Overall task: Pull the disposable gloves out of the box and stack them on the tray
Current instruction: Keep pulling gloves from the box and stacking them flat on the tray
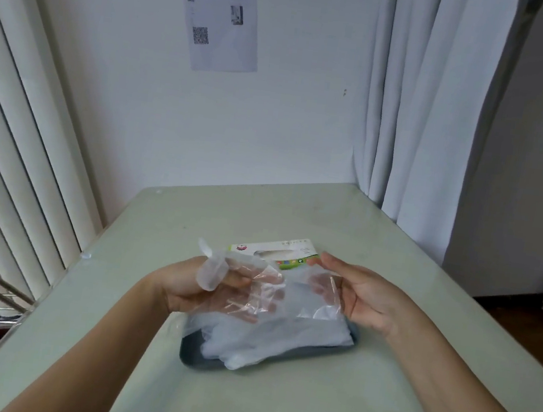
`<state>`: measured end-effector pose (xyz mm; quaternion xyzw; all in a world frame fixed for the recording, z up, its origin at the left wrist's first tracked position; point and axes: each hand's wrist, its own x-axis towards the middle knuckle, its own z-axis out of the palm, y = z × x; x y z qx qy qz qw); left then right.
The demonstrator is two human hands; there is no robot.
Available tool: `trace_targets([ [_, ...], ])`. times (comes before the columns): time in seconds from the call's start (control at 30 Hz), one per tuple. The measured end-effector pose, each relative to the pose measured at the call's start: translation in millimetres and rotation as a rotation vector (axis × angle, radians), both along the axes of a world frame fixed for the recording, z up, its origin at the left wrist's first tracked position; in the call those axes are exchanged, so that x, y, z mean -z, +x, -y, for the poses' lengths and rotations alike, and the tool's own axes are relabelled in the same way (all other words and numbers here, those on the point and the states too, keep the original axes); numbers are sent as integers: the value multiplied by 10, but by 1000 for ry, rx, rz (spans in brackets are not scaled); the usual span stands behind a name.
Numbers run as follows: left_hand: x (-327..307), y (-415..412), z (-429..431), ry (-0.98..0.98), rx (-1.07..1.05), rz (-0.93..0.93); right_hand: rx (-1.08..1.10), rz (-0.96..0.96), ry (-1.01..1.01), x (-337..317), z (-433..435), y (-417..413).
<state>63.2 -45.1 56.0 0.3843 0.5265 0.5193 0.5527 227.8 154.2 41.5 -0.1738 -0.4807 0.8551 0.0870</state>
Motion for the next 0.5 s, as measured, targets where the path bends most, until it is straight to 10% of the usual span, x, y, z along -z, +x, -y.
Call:
trace_targets([
  [0.3, -46, -45, -46, -25, -115, 56, 307, -164, 520, -106, 22, -131],
  [0.5, 207, -24, -108, -187, -281, 40, 254, 75, 802, 114, -214, -274],
])
